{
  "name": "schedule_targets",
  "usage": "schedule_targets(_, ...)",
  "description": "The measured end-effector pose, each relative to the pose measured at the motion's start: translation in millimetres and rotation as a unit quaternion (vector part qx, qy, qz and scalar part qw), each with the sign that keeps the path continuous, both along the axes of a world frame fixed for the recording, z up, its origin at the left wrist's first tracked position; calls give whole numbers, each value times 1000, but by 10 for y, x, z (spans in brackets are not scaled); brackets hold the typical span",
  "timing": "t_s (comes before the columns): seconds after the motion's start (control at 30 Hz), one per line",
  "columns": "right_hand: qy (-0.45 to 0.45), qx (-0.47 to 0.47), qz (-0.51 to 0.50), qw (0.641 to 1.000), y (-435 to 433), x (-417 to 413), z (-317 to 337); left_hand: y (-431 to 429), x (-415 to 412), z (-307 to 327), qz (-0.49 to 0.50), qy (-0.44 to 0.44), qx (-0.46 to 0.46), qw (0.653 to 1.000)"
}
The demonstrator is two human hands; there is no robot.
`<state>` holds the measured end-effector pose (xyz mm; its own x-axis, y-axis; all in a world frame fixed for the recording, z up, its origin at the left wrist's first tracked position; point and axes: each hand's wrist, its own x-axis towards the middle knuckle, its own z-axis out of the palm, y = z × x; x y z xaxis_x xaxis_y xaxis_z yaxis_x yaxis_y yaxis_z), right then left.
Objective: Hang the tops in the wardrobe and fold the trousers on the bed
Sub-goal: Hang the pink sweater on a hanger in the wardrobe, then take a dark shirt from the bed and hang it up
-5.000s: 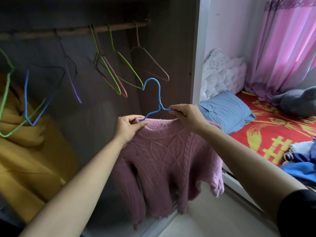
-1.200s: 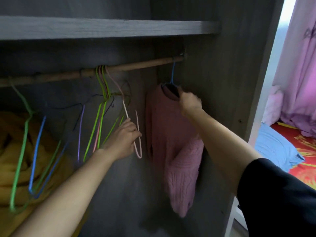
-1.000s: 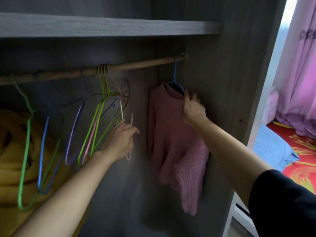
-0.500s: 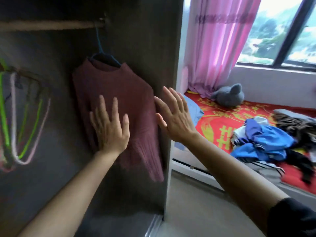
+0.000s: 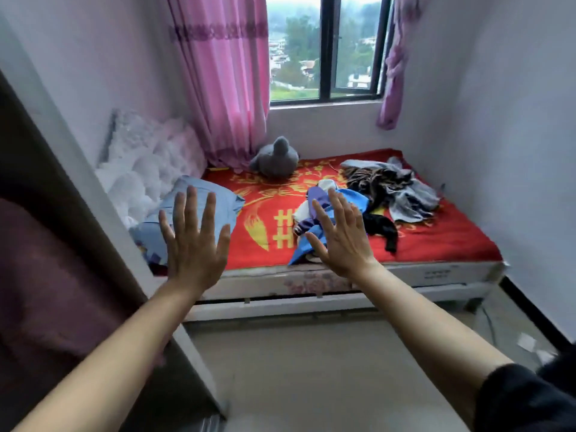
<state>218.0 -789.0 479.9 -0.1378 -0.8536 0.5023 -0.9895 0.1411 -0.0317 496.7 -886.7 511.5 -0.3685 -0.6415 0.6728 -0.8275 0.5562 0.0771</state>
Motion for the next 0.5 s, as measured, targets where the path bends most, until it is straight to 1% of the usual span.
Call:
schedule_targets(0.17, 11, 36, -95, 995, 699, -1185, -203, 170, -1504, -164, -81, -22, 46, 995)
schedule_targets(0.23, 0, 56, -136, 989, 1023, -1611, -225, 282, -2104, -213, -125, -38, 51, 990)
schedule_targets(0.3, -17, 55, -187, 981, 1377, -1969, -238, 439, -2656, -240, -175, -43, 68, 981)
schedule_targets(0.4, -58, 36, -277, 958, 1974, -2285, -266, 736, -3340, -234, -261, -64, 86, 959)
schedule_targets(0.5, -77, 19, -375, 924, 2576, -2317, -336, 1066, -3834, -267, -372, -75, 75, 922)
